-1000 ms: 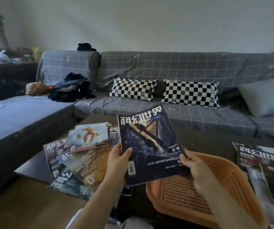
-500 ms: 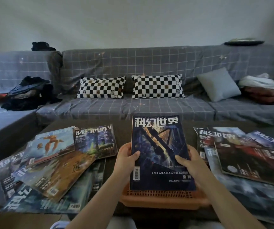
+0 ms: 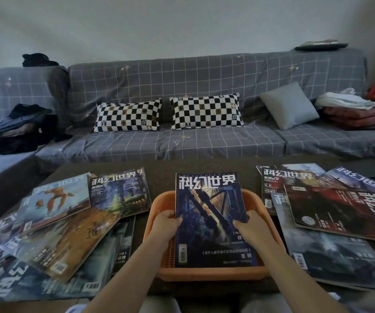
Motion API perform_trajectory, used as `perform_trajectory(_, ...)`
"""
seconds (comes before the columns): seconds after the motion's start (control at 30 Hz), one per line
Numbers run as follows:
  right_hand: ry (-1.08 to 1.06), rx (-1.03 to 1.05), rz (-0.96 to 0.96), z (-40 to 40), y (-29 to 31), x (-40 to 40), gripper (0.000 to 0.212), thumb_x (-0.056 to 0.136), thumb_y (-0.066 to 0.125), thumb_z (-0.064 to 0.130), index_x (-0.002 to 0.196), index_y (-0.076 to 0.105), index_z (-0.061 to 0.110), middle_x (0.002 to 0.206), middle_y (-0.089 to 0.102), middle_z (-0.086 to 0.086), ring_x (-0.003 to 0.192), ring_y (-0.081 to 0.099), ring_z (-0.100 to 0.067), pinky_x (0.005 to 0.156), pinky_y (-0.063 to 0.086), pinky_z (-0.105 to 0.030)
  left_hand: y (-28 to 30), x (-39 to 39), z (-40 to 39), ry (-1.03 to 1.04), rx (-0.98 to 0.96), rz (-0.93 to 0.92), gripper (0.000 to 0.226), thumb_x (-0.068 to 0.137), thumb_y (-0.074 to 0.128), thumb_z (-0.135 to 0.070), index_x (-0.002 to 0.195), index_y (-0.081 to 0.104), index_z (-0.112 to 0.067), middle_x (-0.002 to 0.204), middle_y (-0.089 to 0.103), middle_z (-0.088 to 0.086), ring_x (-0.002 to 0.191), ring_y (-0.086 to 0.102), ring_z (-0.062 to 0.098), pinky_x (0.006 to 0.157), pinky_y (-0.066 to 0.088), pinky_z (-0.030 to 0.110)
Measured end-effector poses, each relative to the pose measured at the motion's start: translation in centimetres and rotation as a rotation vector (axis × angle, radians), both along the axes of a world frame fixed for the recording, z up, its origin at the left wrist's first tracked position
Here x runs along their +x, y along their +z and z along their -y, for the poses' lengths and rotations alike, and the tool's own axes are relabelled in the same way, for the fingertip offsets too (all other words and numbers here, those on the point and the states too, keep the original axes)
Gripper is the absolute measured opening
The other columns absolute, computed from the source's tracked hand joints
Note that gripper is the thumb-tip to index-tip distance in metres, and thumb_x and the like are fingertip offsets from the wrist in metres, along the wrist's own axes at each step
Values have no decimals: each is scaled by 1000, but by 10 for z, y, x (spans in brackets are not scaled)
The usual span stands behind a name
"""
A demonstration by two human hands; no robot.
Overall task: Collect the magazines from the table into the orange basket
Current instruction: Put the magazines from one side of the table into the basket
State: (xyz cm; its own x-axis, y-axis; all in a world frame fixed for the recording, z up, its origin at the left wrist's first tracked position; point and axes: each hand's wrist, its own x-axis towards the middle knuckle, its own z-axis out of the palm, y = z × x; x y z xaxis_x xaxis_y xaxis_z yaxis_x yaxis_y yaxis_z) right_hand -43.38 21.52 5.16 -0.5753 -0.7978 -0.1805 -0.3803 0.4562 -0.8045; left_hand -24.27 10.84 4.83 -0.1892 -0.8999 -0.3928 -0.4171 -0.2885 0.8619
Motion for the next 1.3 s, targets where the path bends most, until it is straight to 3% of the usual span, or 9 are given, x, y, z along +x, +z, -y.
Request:
perform_trajectory(0.23, 19, 62, -49, 0, 1, -1, 20, 91, 57, 25, 107, 49, 16, 80, 53, 9, 66, 54, -3, 49, 36, -19, 0, 0, 1, -16, 8, 40, 6, 96, 53, -20, 98, 55, -26, 95, 66, 0, 87, 65, 18, 72, 50, 35)
perform_trajectory(0.37, 31, 94, -79, 0, 4, 1, 28, 91, 57, 26, 114, 50, 11, 98, 60, 0, 74, 54, -9, 58, 40, -22, 2, 0, 0, -21, -12, 52, 6, 96, 53, -20, 96, 54, -26, 95, 65, 0, 86, 64, 17, 70, 50, 33)
perform_trajectory(0.47, 35, 86, -70, -1, 8, 2, 27, 92, 56, 26, 115, 52, 12, 102, 63, -2, 71, 53, -6, 59, 41, -21, 4, 0, -4, -32, -60, 61, 6, 95, 54, -21, 100, 54, -25, 93, 65, -1, 85, 65, 16, 71, 52, 32)
perform_trajectory(0.63, 44, -50, -110, -4, 16, 6, 31, 92, 55, 23, 123, 54, 17, 118, 65, -2, 94, 59, -12, 86, 48, -31, 11, 2, -17, -81, -301, 168, 19, 95, 53, -25, 113, 55, -21, 83, 64, -10, 70, 64, 3, 50, 44, 14)
perform_trajectory(0.73, 17, -157, -143, -6, 22, 16, 41, 91, 58, 22, 131, 49, 19, 124, 62, -1, 108, 59, -14, 86, 46, -27, 21, 8, -25, -118, -453, 167, 34, 95, 53, -23, 129, 49, -23, 97, 58, -18, 66, 51, -8, 42, 36, 6)
perform_trajectory(0.8, 31, -231, -141, -4, 29, 31, 45, 90, 59, 26, 133, 47, 20, 126, 60, 1, 109, 58, -13, 84, 43, -23, 26, 18, -28, -112, -503, 117, 39, 96, 52, -24, 134, 45, -26, 123, 57, -8, 77, 50, -7, 48, 36, 5)
perform_trajectory(0.87, 84, -309, -111, 0, 36, 51, 43, 90, 60, 29, 131, 49, 22, 123, 60, 6, 107, 56, -8, 86, 42, -19, 32, 33, -28, -70, -523, 98, 43, 96, 51, -26, 137, 42, -26, 134, 51, -4, 94, 48, -1, 62, 36, 8)
perform_trajectory(1.03, 253, -438, -10, 18, 49, 111, 31, 89, 60, 26, 120, 56, 26, 100, 61, 19, 93, 57, 5, 70, 43, -8, 38, 83, -27, 71, -566, 85, 43, 94, 55, -25, 136, 46, -20, 134, 54, 1, 115, 54, 13, 86, 45, 23)
perform_trajectory(1.3, 472, -419, 126, 55, 37, 206, 23, 90, 60, 24, 112, 60, 28, 94, 62, 17, 87, 60, 4, 71, 48, -9, 22, 168, -19, 271, -487, 208, 38, 95, 52, -28, 132, 50, -21, 131, 55, 4, 114, 54, 19, 91, 46, 32)
